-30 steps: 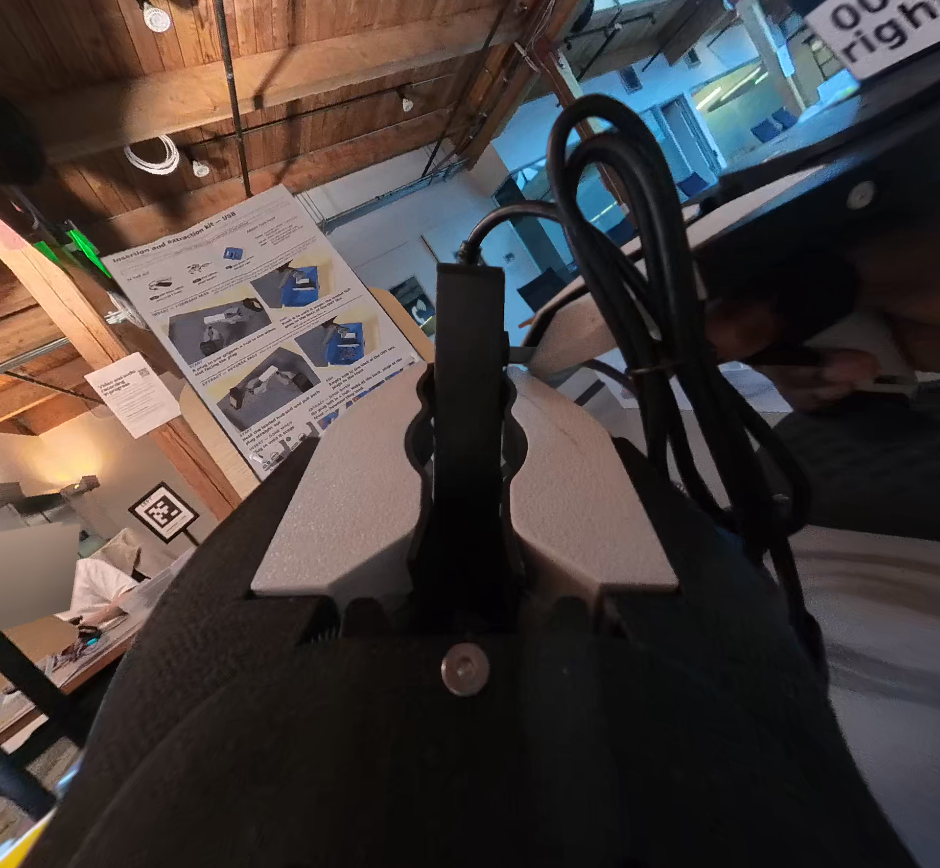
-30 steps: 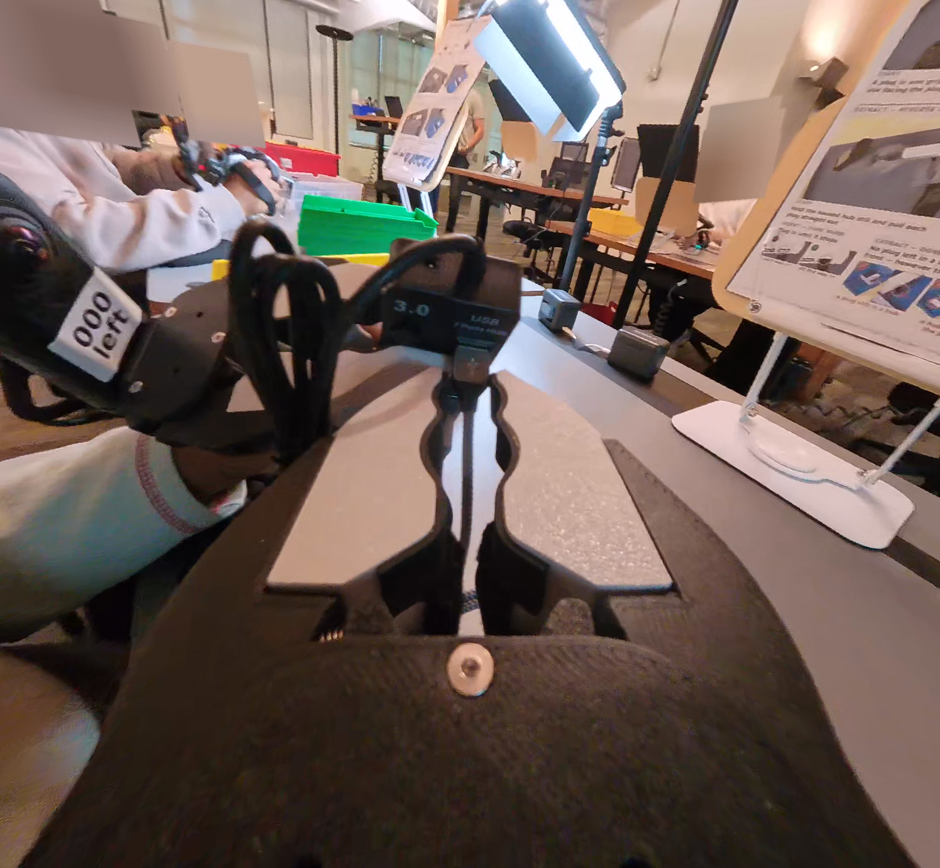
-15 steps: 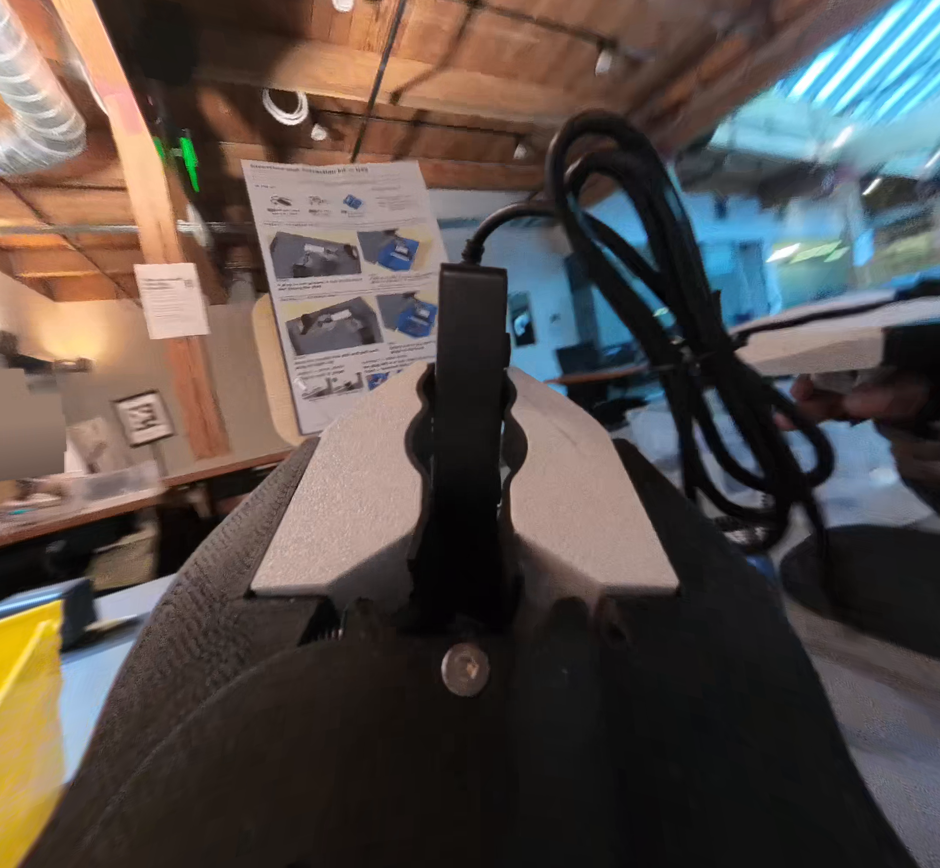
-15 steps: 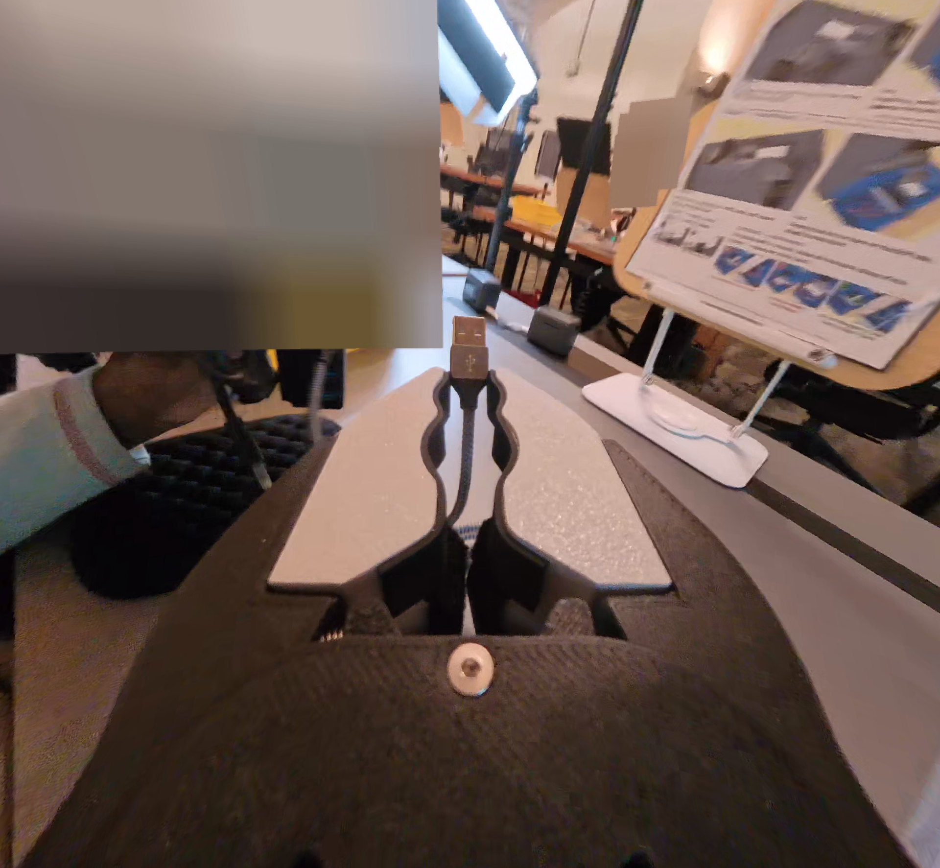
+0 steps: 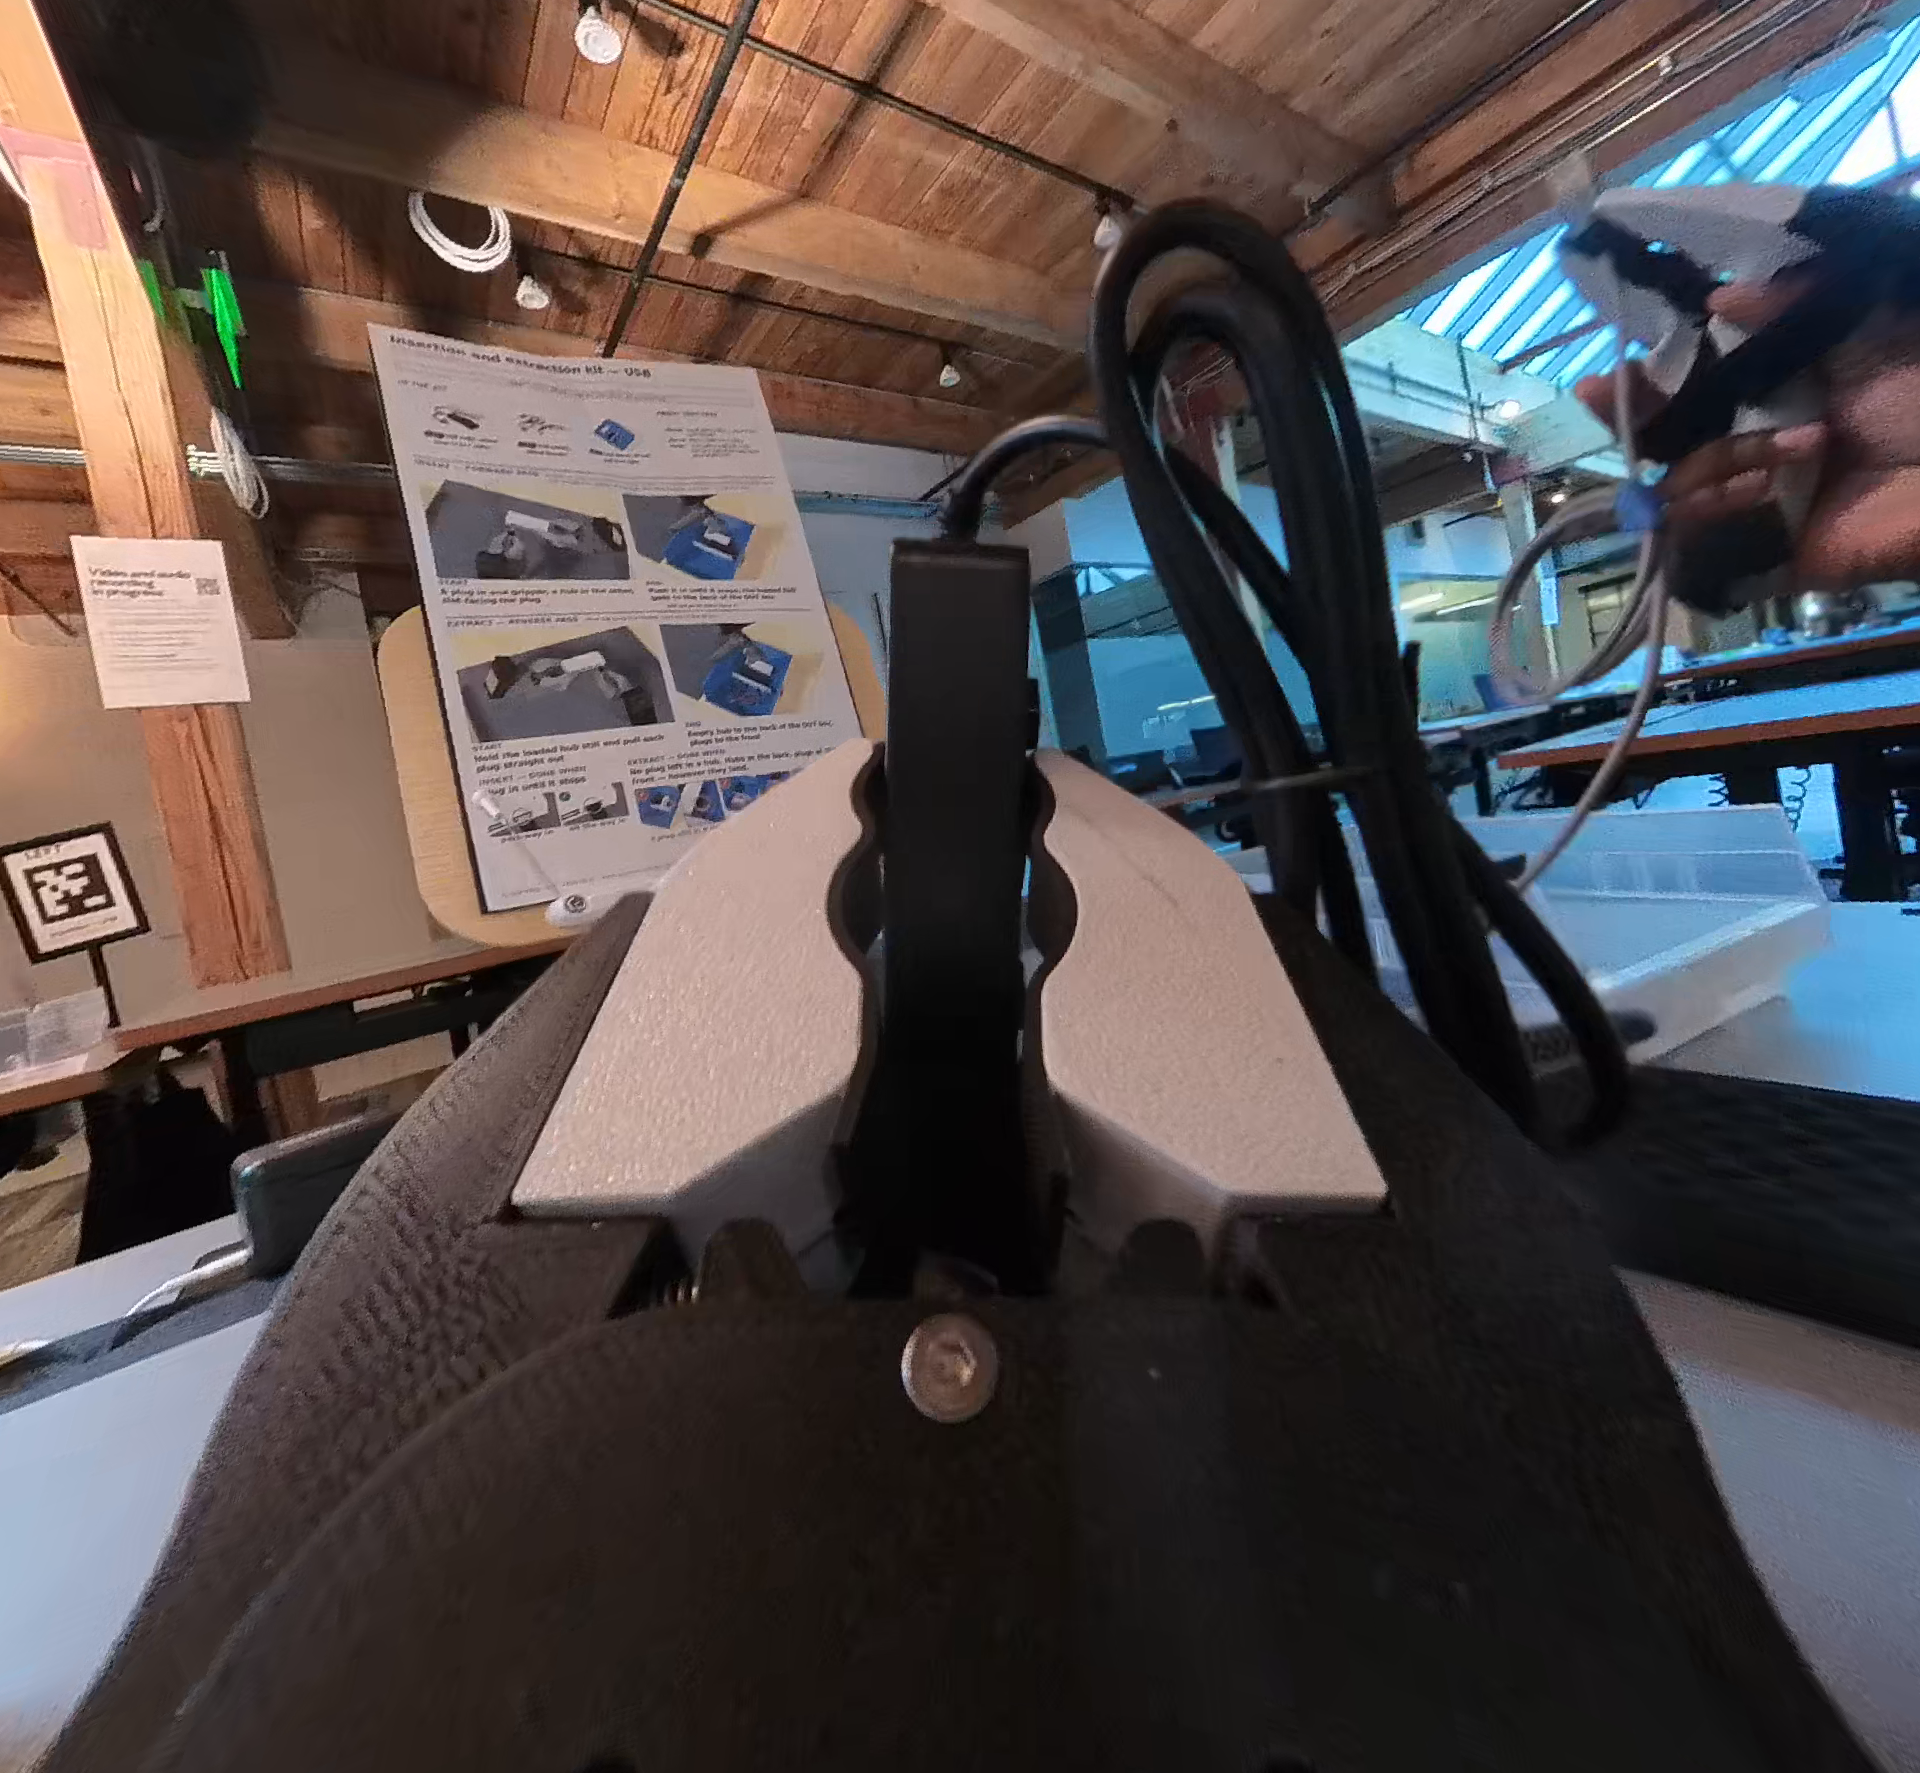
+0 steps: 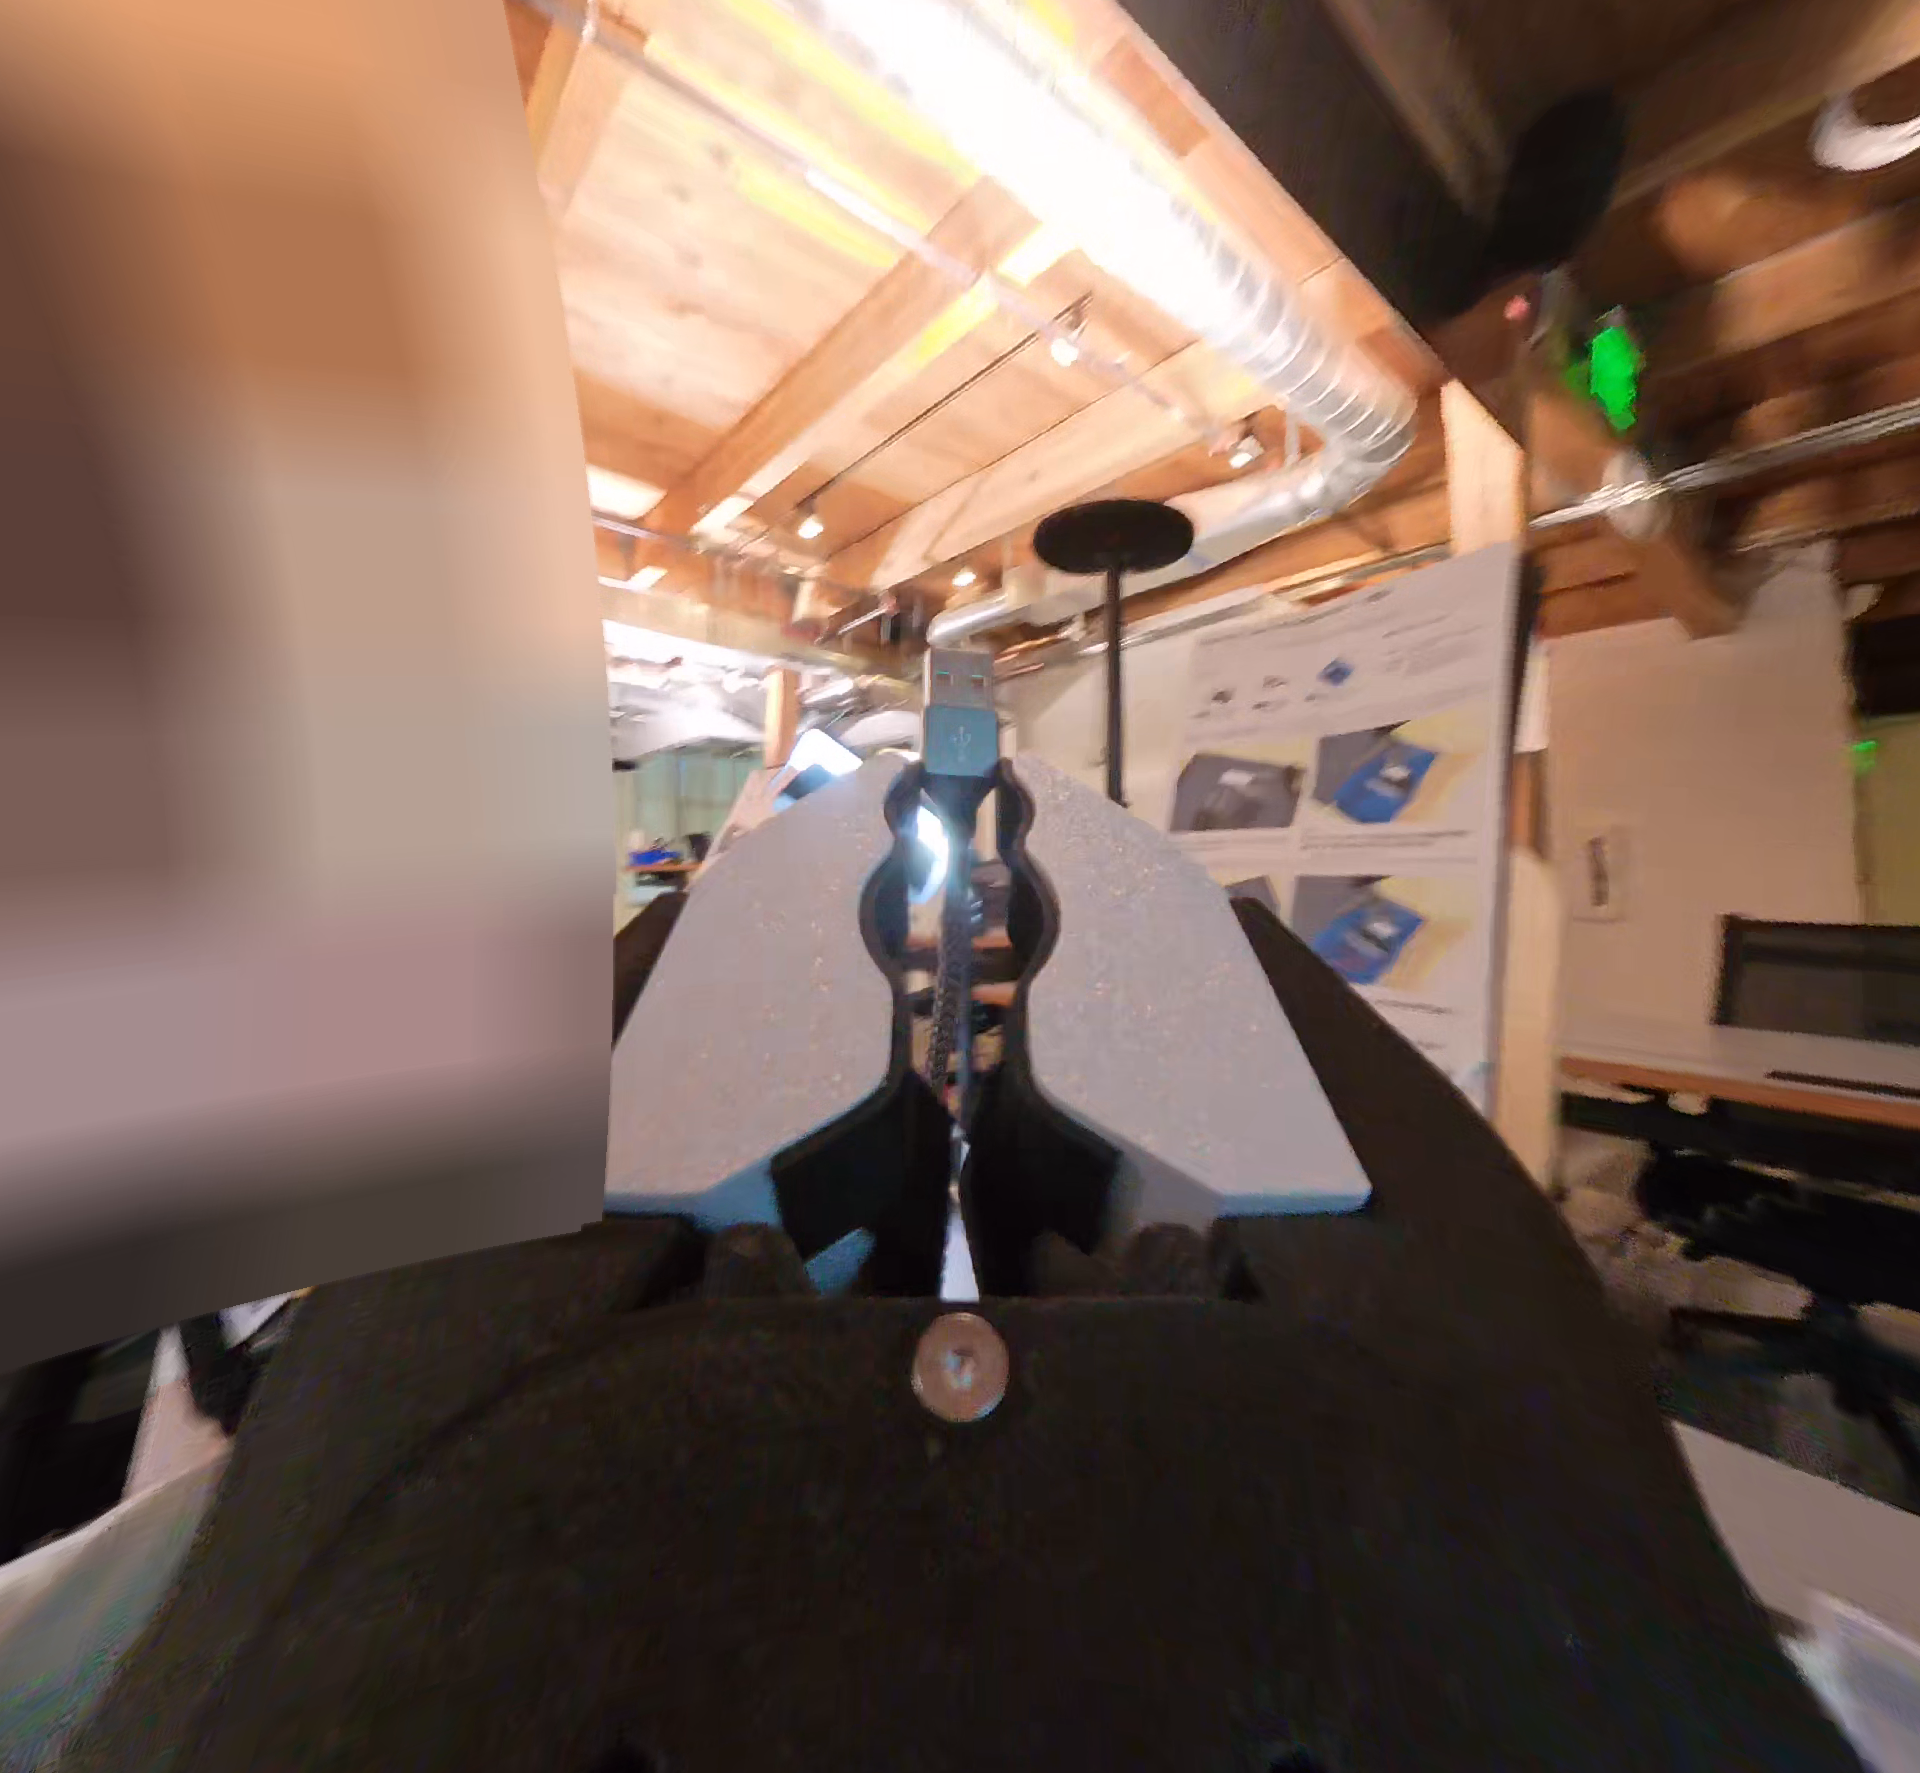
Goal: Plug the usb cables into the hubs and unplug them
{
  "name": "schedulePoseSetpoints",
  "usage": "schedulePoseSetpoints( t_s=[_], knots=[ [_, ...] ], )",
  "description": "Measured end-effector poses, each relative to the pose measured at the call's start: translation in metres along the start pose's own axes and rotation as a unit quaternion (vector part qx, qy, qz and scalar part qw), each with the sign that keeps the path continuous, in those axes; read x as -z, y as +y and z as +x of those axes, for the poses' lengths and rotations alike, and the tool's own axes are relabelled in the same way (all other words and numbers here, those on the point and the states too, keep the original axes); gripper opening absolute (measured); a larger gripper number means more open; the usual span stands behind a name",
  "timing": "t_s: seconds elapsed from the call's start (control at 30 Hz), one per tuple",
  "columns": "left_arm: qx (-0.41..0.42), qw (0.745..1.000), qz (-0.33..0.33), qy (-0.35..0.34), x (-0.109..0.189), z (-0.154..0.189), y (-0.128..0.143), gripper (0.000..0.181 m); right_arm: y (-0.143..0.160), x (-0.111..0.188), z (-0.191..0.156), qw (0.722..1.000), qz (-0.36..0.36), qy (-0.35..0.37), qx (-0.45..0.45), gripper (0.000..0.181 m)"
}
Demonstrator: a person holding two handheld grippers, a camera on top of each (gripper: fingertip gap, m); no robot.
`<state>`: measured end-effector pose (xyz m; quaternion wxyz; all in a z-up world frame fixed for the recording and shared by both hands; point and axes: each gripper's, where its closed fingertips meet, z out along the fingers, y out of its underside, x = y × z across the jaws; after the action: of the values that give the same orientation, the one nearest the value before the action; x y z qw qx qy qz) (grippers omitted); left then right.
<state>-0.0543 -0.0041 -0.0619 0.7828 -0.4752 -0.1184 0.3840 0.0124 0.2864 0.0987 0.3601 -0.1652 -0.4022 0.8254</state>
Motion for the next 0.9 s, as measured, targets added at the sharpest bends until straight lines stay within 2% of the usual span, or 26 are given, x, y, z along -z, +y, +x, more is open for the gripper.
schedulePoseSetpoints(
  t_s=[0.03, 0.13, 0.3, 0.43, 0.57, 0.73, 0.8, 0.9],
  knots=[
    [-0.001, 1.0, -0.006, -0.003, 0.0, -0.001, 0.002, 0.023, -0.01, 0.006, 0.009, 1.0, 0.01, 0.017, 0.01, 0.014],
    [-0.001, 1.0, -0.01, -0.011, 0.0, -0.004, 0.004, 0.024, -0.034, 0.023, 0.029, 0.996, 0.032, 0.064, 0.051, 0.014],
    [0.004, 1.0, -0.013, 0.004, -0.002, 0.002, 0.006, 0.023, -0.055, 0.038, 0.06, 0.984, 0.032, 0.133, 0.116, 0.013],
    [0.0, 1.0, -0.014, 0.006, -0.002, 0.004, 0.007, 0.023, -0.05, 0.045, 0.08, 0.97, 0.013, 0.158, 0.184, 0.013],
    [0.001, 1.0, -0.015, 0.005, -0.003, 0.003, 0.008, 0.023, -0.01, 0.053, 0.097, 0.972, -0.009, 0.141, 0.189, 0.013],
    [0.001, 1.0, -0.021, 0.01, -0.003, 0.005, 0.01, 0.024, 0.08, 0.077, 0.136, 0.961, -0.122, 0.197, 0.151, 0.013],
    [0.001, 1.0, -0.024, 0.011, -0.004, 0.005, 0.012, 0.024, 0.115, 0.093, 0.149, 0.947, -0.191, 0.239, 0.097, 0.014],
    [-0.002, 1.0, -0.025, 0.008, -0.004, 0.004, 0.012, 0.024, 0.162, 0.122, 0.153, 0.906, -0.314, 0.278, 0.049, 0.014]
  ],
)
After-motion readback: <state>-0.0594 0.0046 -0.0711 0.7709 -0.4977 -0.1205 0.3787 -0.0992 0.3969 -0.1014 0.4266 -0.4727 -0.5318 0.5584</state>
